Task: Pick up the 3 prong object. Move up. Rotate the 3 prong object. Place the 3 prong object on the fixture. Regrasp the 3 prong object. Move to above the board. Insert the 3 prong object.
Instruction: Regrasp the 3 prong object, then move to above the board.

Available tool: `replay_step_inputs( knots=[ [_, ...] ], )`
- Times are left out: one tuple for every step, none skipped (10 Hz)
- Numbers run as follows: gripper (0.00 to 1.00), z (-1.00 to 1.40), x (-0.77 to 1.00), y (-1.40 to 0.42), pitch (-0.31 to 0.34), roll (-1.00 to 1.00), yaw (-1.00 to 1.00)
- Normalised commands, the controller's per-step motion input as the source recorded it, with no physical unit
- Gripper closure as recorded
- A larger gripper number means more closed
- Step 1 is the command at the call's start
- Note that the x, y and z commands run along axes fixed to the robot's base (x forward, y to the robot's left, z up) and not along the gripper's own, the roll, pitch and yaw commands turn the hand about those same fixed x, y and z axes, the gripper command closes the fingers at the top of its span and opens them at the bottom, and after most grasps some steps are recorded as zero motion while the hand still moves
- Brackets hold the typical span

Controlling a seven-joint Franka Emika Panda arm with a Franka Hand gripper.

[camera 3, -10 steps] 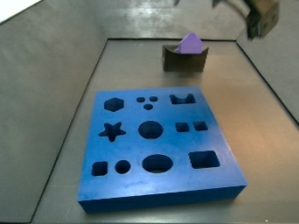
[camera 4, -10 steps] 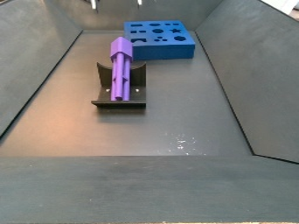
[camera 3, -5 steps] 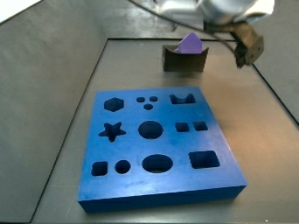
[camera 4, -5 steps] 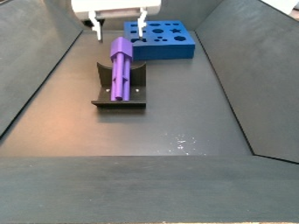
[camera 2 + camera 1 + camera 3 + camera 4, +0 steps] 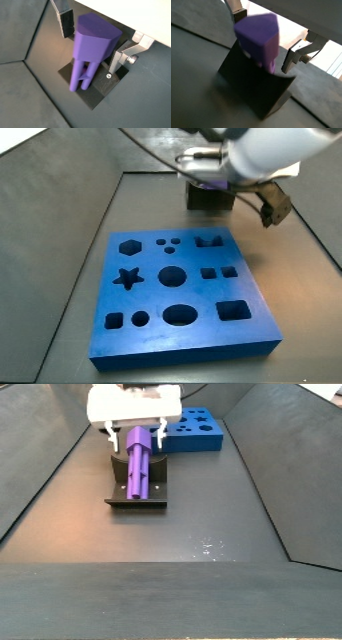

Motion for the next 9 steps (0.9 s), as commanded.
replay_step_inputs(
  knots=[
    [0.00, -0.41, 0.08, 0.00, 0.000, 0.07, 0.01],
    [0.00, -0.23, 0.08, -0.01, -0.001, 0.07, 0.02],
    [1.00, 0.00, 0.00, 0.00, 0.000, 0.00, 0.00],
    [1.00, 1.00, -0.21, 0.34, 0.220, 0.13, -0.09],
    [1.00, 1.00, -0.20, 0.33, 0.199, 0.09, -0.08],
    [1.00, 1.00, -0.20, 0.30, 0.155, 0.02, -0.02],
    [1.00, 1.00, -0.19, 0.28, 0.131, -0.02, 0.03],
    [1.00, 1.00, -0.18, 0.26, 0.116, -0.04, 0.07],
    [1.00, 1.00, -0.17, 0.24, 0.097, -0.05, 0.09]
  ],
)
